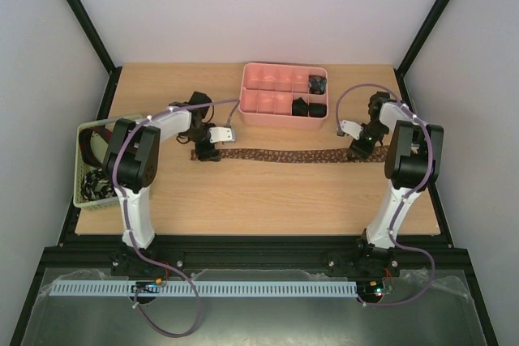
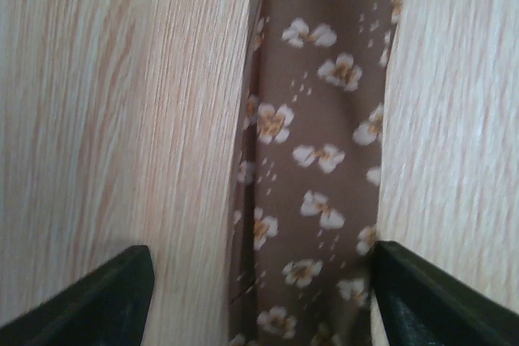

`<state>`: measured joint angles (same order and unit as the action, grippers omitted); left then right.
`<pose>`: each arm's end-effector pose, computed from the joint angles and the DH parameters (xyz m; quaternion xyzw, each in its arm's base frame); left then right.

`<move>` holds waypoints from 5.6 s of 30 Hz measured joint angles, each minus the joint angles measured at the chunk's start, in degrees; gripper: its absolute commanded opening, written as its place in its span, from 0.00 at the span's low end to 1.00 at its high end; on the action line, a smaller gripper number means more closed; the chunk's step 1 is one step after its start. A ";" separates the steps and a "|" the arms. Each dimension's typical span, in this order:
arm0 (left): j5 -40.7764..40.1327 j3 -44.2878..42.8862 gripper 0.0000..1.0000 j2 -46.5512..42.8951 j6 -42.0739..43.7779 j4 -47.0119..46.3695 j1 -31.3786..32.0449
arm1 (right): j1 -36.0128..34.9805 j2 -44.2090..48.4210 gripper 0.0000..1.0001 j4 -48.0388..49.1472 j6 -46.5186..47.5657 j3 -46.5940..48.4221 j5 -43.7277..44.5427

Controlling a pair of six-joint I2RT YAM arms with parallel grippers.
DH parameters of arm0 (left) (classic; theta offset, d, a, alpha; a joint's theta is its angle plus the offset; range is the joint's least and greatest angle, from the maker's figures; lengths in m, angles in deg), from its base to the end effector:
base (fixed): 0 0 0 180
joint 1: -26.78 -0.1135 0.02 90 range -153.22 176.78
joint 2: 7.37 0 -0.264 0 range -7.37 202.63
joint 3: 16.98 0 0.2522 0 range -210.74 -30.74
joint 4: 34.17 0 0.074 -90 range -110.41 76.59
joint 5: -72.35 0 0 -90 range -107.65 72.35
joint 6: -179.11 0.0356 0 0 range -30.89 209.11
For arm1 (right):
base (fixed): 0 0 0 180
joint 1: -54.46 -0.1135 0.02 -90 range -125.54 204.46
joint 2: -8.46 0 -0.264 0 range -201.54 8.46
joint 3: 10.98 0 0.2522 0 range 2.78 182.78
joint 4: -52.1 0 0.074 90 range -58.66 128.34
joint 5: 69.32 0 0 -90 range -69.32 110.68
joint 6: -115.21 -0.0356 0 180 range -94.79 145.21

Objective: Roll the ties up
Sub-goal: Move to tie at the center of the board, then pick up the tie from the center of the board, then roll the tie at the center of the board.

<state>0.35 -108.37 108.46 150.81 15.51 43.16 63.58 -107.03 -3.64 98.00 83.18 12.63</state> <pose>0.3750 -0.1217 0.1430 0.6329 0.7462 -0.0904 0.1856 0.3888 -0.0574 0.1536 -0.5295 0.8379 -0.0209 0.1305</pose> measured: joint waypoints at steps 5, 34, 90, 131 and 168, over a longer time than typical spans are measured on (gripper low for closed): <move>-0.22 2.73 0.44 -1.79 1.92 -1.11 2.54 | 0.02 2.71 0.42 2.95 2.40 -4.28 1.01; 4.52 18.53 0.32 -12.41 -17.99 -9.44 17.81 | 17.18 16.65 0.33 0.79 7.37 -22.25 9.38; 4.57 34.42 0.94 -36.89 -12.68 -9.53 8.81 | -37.44 10.54 0.98 21.29 -83.73 -12.57 -41.88; 4.04 32.92 0.34 -29.99 -12.70 -14.73 13.38 | -45.16 -7.21 0.01 30.01 -89.66 -7.89 -42.64; 8.79 22.80 0.33 -18.99 -21.90 -20.00 19.54 | -38.75 2.21 0.31 24.15 -91.69 -10.84 -47.32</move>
<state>9.14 -85.57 89.47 128.91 -4.49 62.70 24.83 -104.82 20.52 6.31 72.34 -34.69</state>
